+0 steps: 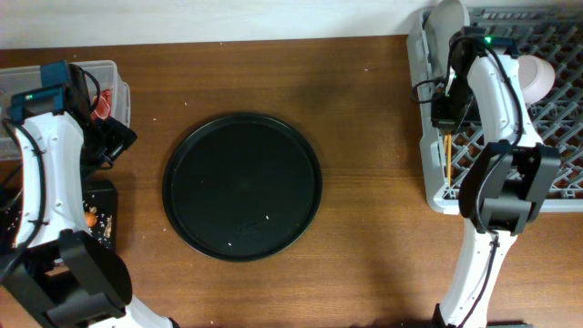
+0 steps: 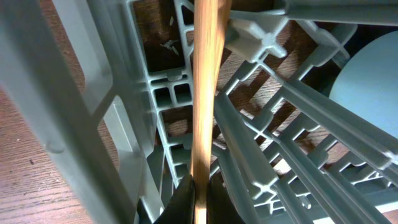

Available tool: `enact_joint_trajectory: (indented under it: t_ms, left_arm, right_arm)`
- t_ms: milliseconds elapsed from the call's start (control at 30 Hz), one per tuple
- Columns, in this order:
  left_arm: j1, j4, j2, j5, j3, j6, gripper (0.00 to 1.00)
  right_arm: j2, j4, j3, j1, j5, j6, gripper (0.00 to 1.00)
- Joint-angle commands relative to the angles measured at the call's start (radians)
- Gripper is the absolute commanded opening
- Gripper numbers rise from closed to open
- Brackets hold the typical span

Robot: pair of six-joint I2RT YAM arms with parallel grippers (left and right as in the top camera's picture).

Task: Sort waste into correct bins and load items into the dishwasher rack

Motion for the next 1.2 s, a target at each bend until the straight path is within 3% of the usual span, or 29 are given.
enact_joint_trajectory:
  t_ms: [0, 133, 333, 433, 500, 533, 567, 600, 733, 867, 1167]
  left_arm:
    - [0.002, 0.001, -0.012, -0.004, 0.005, -0.01, 0.99]
    - [0.002, 0.0, -0.012, -0.004, 0.005, -0.01, 0.99]
    - [0.002, 0.001, -0.012, -0.004, 0.005, -0.01, 0.99]
    - [0.002, 0.0, -0.012, -0.004, 0.005, -0.01, 0.99]
    - [0.002, 0.001, -0.012, -0.004, 0.005, -0.01, 0.99]
    - [0.002, 0.0, -0.012, -0.004, 0.004, -0.01, 0.99]
    - [0.002, 0.0, -0.012, -0.004, 0.005, -0.01, 0.99]
    - [0.002, 0.001, -0.012, -0.004, 0.004, -0.01, 0.99]
    - [0.002, 0.001, -0.012, -0.004, 0.005, -0.01, 0.99]
    - [0.002, 0.001, -0.012, -0.004, 0.005, -0.01, 0.99]
    - [0.002, 0.001, -0.012, -0.004, 0.004, -0.01, 0.99]
  right_arm:
    - [-0.008, -0.005, -0.008, -0.002, 0.006, -0.007, 0.14]
    - [-0.014, -0.066, 0.039, -0.002, 0.009, 0.002, 0.29]
    - [-0.049, -0.283, 0.338, -0.001, -0.05, 0.17, 0.34]
    - [-0.197, -0.283, 0.331, 0.028, -0.232, 0.171, 0.35]
    - [-0.33, -0.283, 0.285, 0.081, -0.232, 0.171, 0.37]
    - [-0.399, -0.283, 0.243, 0.112, -0.231, 0.171, 0.42]
    - [-0.505, -0.283, 0.155, 0.164, -0.227, 0.171, 0.82]
    - [-0.608, -0.283, 0.043, 0.224, -0.208, 0.192, 0.98]
    - [-0.875, -0.259, -0.317, 0.41, -0.069, 0.389, 0.98]
    - [-1.062, -0.163, -0.604, 0.56, -0.071, 0.434, 0.98]
    - [-0.992, -0.165, -0.673, 0.573, -0.152, 0.433, 0.98]
